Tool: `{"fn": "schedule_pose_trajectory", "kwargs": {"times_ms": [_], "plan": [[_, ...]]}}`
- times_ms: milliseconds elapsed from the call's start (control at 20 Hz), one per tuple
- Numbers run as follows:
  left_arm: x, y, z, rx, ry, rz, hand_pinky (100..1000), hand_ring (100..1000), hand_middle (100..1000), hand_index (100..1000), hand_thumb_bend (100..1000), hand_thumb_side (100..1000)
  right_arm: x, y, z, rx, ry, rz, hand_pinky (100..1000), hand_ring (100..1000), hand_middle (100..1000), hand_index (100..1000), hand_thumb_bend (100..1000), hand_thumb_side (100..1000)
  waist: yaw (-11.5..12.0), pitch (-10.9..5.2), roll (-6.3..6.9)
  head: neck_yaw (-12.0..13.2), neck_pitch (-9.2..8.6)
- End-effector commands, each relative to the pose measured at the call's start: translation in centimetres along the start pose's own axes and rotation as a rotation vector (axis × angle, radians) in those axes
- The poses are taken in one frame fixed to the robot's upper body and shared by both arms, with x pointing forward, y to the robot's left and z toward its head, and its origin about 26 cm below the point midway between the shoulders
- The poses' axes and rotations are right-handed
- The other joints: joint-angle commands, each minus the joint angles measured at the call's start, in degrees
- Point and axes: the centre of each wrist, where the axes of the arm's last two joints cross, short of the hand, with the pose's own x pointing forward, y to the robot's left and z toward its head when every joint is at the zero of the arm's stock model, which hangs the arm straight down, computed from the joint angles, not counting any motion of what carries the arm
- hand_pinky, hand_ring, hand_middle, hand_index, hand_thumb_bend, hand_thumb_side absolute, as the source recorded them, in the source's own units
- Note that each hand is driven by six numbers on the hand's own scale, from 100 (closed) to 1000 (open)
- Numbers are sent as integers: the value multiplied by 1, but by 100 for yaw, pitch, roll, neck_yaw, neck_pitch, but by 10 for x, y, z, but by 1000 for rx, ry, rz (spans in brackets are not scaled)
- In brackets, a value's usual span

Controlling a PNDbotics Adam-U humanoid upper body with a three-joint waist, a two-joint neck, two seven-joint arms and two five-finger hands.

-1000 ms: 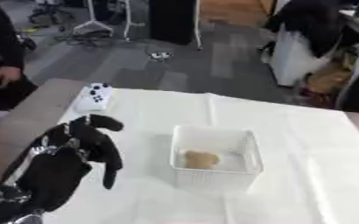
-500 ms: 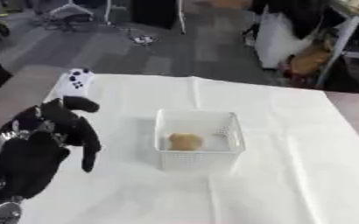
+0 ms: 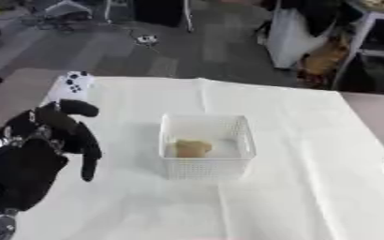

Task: Pick up objects on the table and place them in the box.

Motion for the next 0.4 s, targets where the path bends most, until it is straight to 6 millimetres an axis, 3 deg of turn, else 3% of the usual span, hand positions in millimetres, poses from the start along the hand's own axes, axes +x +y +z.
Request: {"fn": "schedule_pose_trajectory", "kwargs": {"times_ms": [50, 250, 300, 400], "plan": [[7, 1, -5, -16, -20, -20, 304, 561, 761, 734, 572, 859, 4, 1, -8, 26, -40, -13, 327, 452, 516, 593, 195, 1000, -8, -87, 34, -91, 21], [7, 1, -6, -18, -21, -19, 304, 561, 761, 734, 572, 859, 4, 4, -8, 77, -37, -25, 296, 452, 523, 615, 100, 1000, 3, -87, 31, -160, 36], [7, 1, -6, -18, -21, -18, 304, 561, 761, 734, 572, 859, 4, 6, -7, 131, -27, -23, 282, 455, 533, 662, 100, 1000, 6, -87, 30, -208, 35], [7, 1, -6, -20, -20, -18, 305, 561, 761, 734, 572, 859, 3, 10, -6, 296, -2, -6, 255, 477, 593, 845, 100, 1000, 13, -88, 26, -436, 30]]}}
